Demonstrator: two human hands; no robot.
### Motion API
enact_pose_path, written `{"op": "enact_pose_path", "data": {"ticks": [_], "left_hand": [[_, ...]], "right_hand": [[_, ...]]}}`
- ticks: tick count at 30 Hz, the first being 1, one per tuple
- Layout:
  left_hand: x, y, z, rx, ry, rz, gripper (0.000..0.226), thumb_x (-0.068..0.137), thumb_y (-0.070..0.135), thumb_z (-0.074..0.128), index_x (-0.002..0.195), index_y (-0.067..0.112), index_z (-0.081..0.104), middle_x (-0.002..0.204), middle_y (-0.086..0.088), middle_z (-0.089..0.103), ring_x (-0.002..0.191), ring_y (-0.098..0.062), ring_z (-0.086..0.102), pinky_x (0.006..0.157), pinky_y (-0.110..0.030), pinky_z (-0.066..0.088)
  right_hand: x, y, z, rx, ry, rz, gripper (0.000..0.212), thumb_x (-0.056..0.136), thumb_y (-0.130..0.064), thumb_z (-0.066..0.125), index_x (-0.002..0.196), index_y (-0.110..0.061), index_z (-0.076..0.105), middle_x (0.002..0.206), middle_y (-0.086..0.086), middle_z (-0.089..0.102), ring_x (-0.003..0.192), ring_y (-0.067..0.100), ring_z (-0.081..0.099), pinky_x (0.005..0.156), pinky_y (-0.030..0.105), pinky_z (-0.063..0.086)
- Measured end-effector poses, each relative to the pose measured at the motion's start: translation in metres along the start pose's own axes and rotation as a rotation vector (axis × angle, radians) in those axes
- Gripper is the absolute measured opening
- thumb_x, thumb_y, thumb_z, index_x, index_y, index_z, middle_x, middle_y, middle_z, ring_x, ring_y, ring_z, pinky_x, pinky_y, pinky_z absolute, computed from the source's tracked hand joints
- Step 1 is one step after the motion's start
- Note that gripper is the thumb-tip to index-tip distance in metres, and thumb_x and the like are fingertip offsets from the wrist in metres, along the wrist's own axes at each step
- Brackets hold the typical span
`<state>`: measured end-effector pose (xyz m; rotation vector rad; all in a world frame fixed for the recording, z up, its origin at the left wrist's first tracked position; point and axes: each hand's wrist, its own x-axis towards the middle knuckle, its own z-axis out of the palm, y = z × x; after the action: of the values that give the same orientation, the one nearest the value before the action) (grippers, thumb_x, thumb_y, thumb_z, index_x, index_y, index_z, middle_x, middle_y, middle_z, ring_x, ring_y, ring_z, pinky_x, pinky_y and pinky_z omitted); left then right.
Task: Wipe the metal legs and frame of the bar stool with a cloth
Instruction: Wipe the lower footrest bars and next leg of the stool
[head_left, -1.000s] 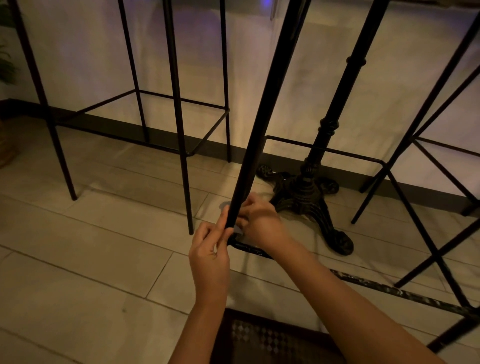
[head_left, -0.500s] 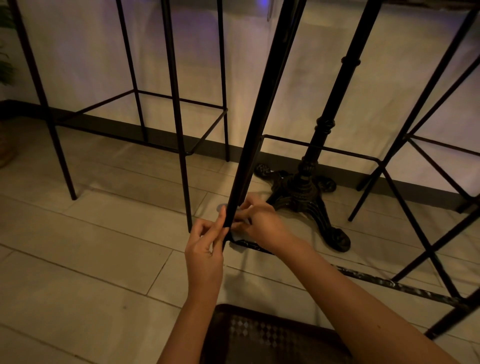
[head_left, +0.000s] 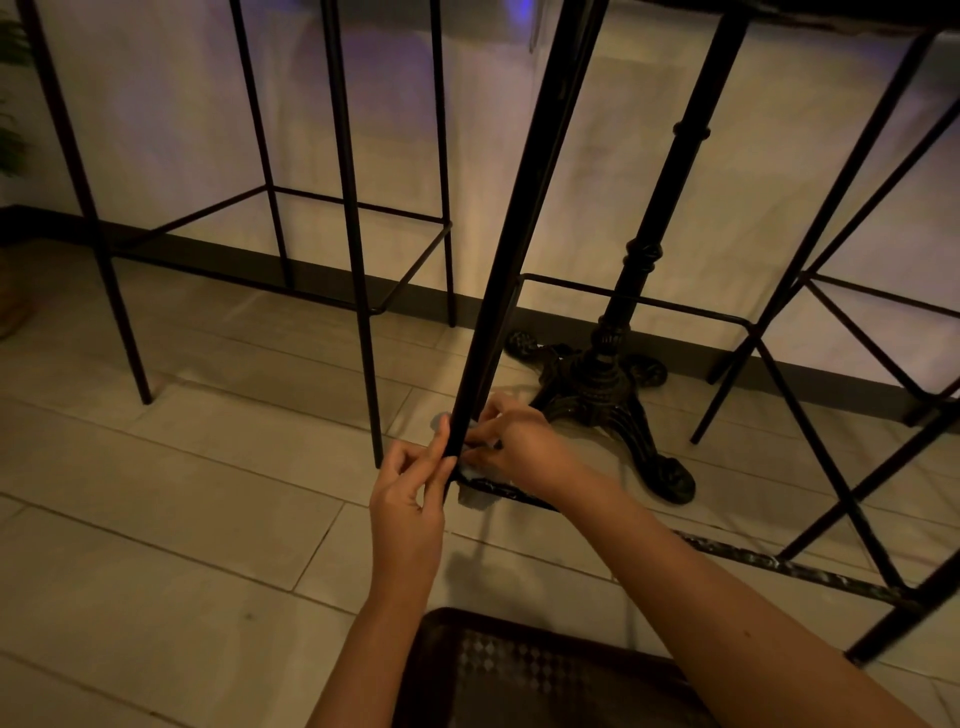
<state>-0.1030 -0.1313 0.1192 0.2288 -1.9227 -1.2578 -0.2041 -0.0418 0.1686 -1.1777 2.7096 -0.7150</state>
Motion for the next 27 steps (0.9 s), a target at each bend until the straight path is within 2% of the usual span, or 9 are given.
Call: {"op": "enact_pose_path", "data": {"ticks": [3, 7, 10, 16, 19, 21, 23, 25, 27], "left_hand": [[-0.001, 0.001, 0.0, -0.005, -0.003, -0.011, 0.048, 0.085, 0.0, 0.056, 0.128, 0.02, 0.044, 0.077, 0.006, 0.041, 0.072, 0.004, 0.046, 0.073, -0.001, 0.037], [-0.001, 0.002, -0.001, -0.029, 0.0, -0.025, 0.047, 0.085, 0.0, 0.056, 0.127, 0.019, 0.044, 0.077, 0.006, 0.041, 0.074, 0.005, 0.048, 0.074, -0.001, 0.037], [-0.002, 0.002, -0.001, -0.049, 0.0, -0.044, 0.047, 0.086, 0.002, 0.056, 0.127, 0.021, 0.045, 0.078, 0.004, 0.043, 0.074, 0.003, 0.048, 0.075, -0.002, 0.038], [-0.005, 0.001, -0.001, -0.076, 0.014, -0.088, 0.043, 0.086, 0.011, 0.054, 0.125, 0.027, 0.047, 0.079, 0.002, 0.044, 0.073, -0.004, 0.047, 0.074, -0.006, 0.039], [-0.01, 0.003, 0.0, -0.123, 0.049, -0.137, 0.041, 0.085, 0.013, 0.056, 0.123, 0.029, 0.05, 0.083, 0.004, 0.046, 0.076, -0.006, 0.048, 0.076, -0.009, 0.042], [-0.015, 0.008, 0.001, -0.145, 0.092, -0.18, 0.038, 0.084, 0.023, 0.054, 0.122, 0.03, 0.052, 0.09, 0.007, 0.046, 0.083, -0.004, 0.05, 0.079, -0.012, 0.045], [-0.023, 0.013, 0.005, -0.15, 0.184, -0.284, 0.041, 0.082, 0.036, 0.05, 0.121, 0.027, 0.053, 0.097, 0.009, 0.045, 0.089, -0.006, 0.05, 0.076, -0.016, 0.047], [-0.032, 0.02, 0.011, -0.113, 0.257, -0.378, 0.045, 0.083, 0.041, 0.047, 0.121, 0.02, 0.057, 0.099, 0.007, 0.046, 0.088, -0.007, 0.051, 0.069, -0.013, 0.043], [-0.039, 0.027, 0.018, -0.108, 0.241, -0.422, 0.038, 0.087, 0.036, 0.049, 0.118, 0.016, 0.059, 0.103, 0.005, 0.051, 0.087, 0.0, 0.052, 0.064, -0.007, 0.042]], "right_hand": [[-0.003, -0.003, 0.002, -0.025, 0.006, 0.007, 0.025, 0.085, -0.02, 0.063, 0.104, -0.003, 0.064, 0.097, 0.005, 0.054, 0.081, 0.013, 0.051, 0.06, 0.01, 0.036], [-0.003, -0.006, -0.003, -0.064, -0.049, -0.062, 0.021, 0.086, -0.021, 0.06, 0.103, -0.011, 0.07, 0.103, 0.006, 0.053, 0.091, 0.02, 0.053, 0.081, 0.028, 0.045], [-0.005, -0.008, -0.005, -0.059, -0.051, -0.066, 0.021, 0.087, -0.021, 0.058, 0.103, -0.013, 0.071, 0.107, 0.009, 0.057, 0.095, 0.024, 0.056, 0.085, 0.036, 0.046], [-0.007, -0.006, -0.008, -0.016, -0.039, -0.099, 0.018, 0.087, -0.019, 0.059, 0.1, -0.014, 0.071, 0.101, 0.009, 0.06, 0.09, 0.021, 0.057, 0.08, 0.033, 0.047], [-0.008, -0.002, -0.014, -0.073, -0.074, -0.11, 0.019, 0.085, -0.019, 0.06, 0.102, -0.016, 0.07, 0.1, 0.006, 0.059, 0.092, 0.02, 0.055, 0.079, 0.03, 0.044], [-0.012, 0.003, -0.018, -0.091, -0.098, -0.091, 0.02, 0.084, -0.02, 0.061, 0.103, -0.018, 0.07, 0.101, 0.004, 0.058, 0.097, 0.021, 0.051, 0.083, 0.032, 0.043], [-0.019, 0.007, -0.022, -0.066, -0.089, -0.073, 0.02, 0.084, -0.019, 0.062, 0.103, -0.018, 0.069, 0.101, 0.003, 0.057, 0.099, 0.02, 0.049, 0.086, 0.033, 0.043], [-0.027, 0.008, -0.024, -0.022, -0.058, -0.069, 0.019, 0.085, -0.017, 0.062, 0.102, -0.017, 0.069, 0.1, 0.002, 0.055, 0.096, 0.017, 0.05, 0.086, 0.032, 0.045], [-0.034, 0.007, -0.027, 0.014, -0.034, -0.057, 0.02, 0.084, -0.017, 0.063, 0.103, -0.016, 0.069, 0.103, 0.002, 0.053, 0.096, 0.015, 0.052, 0.086, 0.031, 0.046]]}}
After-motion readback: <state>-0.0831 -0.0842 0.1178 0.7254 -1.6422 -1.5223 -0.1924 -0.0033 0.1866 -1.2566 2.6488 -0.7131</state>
